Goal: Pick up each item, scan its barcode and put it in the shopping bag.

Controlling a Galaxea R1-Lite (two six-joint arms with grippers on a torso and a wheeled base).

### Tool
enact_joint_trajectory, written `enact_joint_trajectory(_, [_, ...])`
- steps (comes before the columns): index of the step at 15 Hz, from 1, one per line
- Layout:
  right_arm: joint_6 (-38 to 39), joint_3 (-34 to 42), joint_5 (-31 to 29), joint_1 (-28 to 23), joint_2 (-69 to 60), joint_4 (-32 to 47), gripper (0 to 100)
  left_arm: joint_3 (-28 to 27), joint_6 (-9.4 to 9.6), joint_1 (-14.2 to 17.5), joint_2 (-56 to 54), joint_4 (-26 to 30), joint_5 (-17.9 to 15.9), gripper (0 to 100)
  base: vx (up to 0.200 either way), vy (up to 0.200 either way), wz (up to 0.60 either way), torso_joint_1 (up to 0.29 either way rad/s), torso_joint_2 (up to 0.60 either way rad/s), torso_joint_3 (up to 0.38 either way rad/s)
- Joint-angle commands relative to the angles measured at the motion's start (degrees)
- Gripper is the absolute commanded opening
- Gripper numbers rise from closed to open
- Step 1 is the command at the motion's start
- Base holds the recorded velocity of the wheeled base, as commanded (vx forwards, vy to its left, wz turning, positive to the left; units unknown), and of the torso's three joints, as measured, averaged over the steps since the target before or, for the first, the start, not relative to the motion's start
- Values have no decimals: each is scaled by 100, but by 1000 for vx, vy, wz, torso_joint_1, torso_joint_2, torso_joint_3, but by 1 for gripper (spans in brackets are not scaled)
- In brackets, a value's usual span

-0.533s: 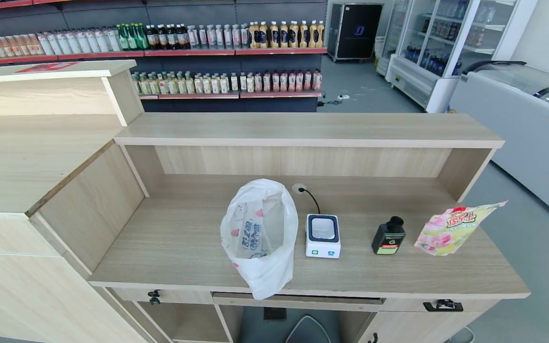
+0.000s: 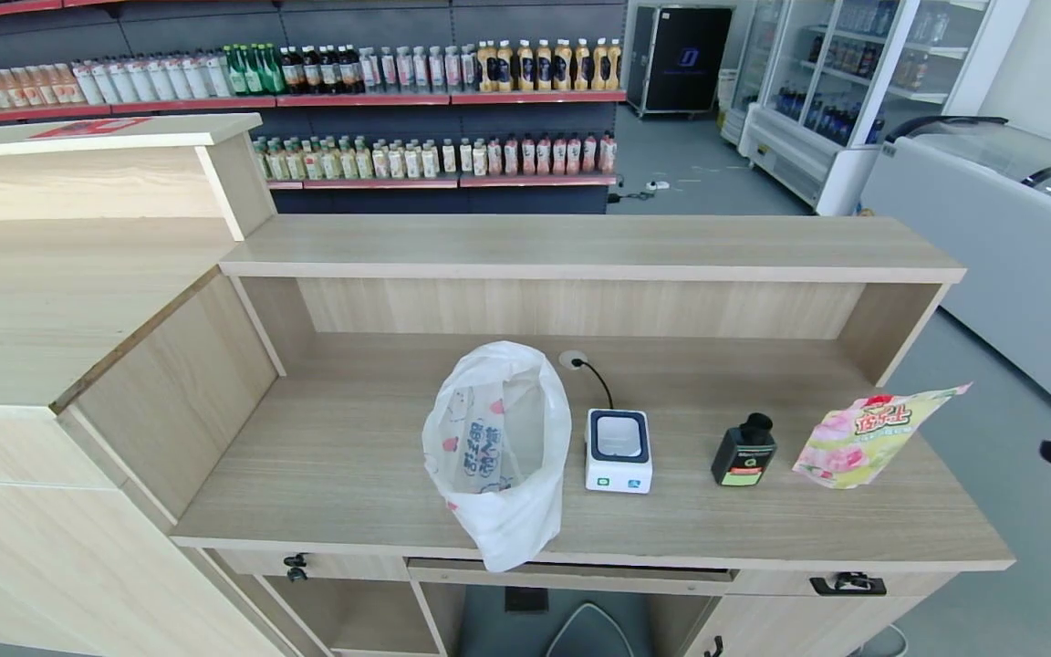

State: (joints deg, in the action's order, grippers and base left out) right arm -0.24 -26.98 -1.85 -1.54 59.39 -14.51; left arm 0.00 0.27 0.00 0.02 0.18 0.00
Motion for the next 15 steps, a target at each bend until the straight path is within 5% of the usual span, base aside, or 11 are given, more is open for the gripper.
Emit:
enact_joint_trajectory(1, [-327,-765,141,-180,3175,-1221,0,0,0,0,-2,-1,0,100,0,0,0,0,0,0])
enact_joint_trajectory(4, [-1452,-791,1055,-514,4028,-1951,0,0,0,0,-2,-1,0,100,0,0,0,0,0,0])
enact_joint_trajectory(5, [-1988,-809,1363,-690,4282,-1951,100,0,0,0,-2,-1,0,100,0,0,0,0,0,0])
enact_joint_trajectory(15, [-3289,-2154,2725,-769,6445,-2417,100,0,0,0,-2,-1,0,100,0,0,0,0,0,0])
